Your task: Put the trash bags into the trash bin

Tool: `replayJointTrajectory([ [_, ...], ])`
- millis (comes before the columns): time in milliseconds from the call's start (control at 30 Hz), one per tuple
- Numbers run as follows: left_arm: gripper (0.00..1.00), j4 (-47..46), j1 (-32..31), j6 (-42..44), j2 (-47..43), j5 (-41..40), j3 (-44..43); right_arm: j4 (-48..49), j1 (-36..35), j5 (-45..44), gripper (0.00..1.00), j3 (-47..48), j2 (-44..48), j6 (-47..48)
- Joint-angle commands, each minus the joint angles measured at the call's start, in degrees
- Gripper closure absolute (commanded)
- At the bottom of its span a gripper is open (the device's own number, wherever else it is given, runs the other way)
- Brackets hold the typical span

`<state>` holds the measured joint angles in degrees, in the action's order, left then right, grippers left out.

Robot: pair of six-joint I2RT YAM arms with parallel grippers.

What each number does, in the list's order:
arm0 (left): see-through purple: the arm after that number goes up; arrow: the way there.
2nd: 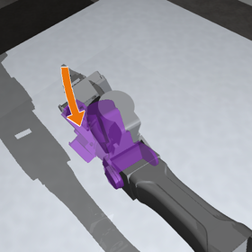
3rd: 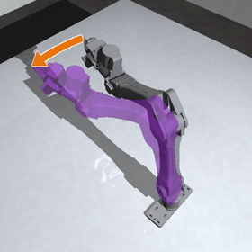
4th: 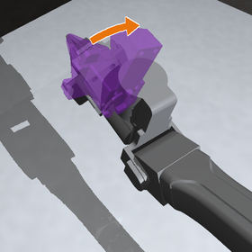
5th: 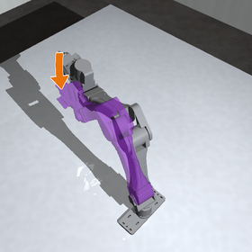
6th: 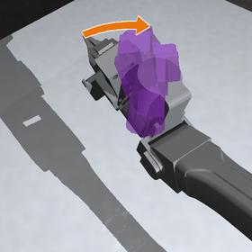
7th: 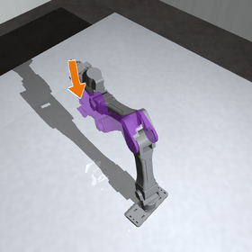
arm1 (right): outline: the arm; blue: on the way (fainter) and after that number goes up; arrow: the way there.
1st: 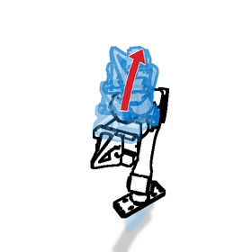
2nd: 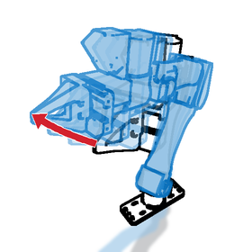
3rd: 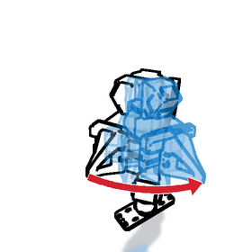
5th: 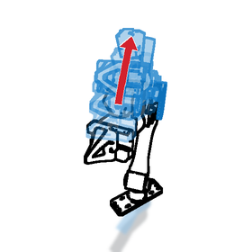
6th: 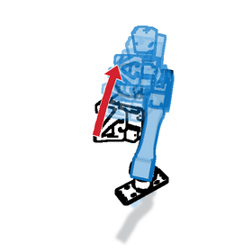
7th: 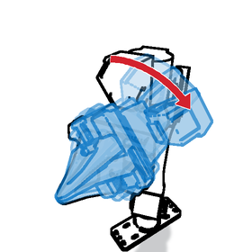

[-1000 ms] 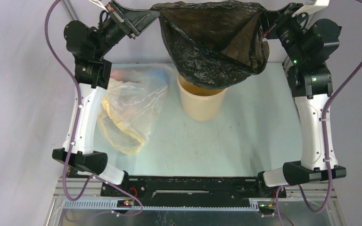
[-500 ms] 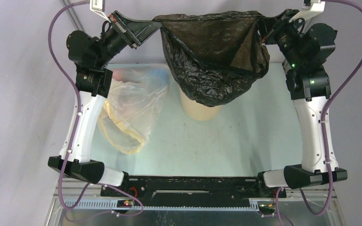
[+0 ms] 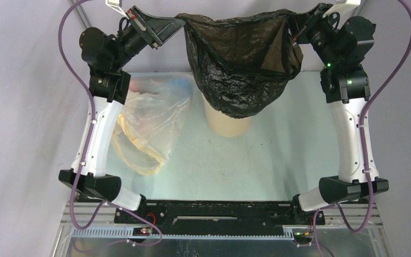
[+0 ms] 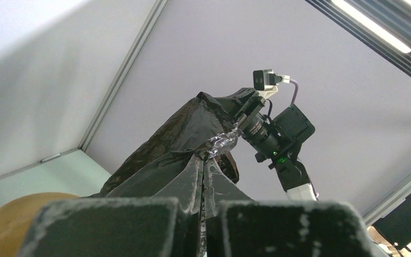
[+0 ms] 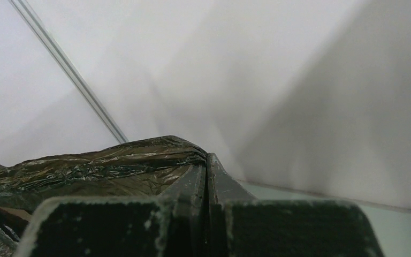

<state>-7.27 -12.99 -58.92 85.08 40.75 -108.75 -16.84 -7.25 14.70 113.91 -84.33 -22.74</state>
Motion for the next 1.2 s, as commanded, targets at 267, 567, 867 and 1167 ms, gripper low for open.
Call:
replayJointTrajectory([
  [267, 1.0, -0.57, 0.04, 0.02, -0.77, 0.44, -4.7, 0.25, 0.3, 1.8, 1.0, 5.32, -1.1, -1.23],
  [567, 1.0, -1.06, -0.03, 1.23, -1.68, -0.06, 0.96, -0.3, 0.35, 0.77, 1.0, 2.52, -1.18, 0.59],
  [867, 1.0, -1.73, -0.01, 2.87, -1.19, -0.4, 4.94, 0.73, 0.92, 0.15, 1.0, -1.26, -2.73, 1.38],
  [1167, 1.0, -0.35, 1.71, 4.24, 1.16, -0.76, 4.3, 0.44, 0.92, 2.99, 1.0, 3.66, -8.83, -0.48],
])
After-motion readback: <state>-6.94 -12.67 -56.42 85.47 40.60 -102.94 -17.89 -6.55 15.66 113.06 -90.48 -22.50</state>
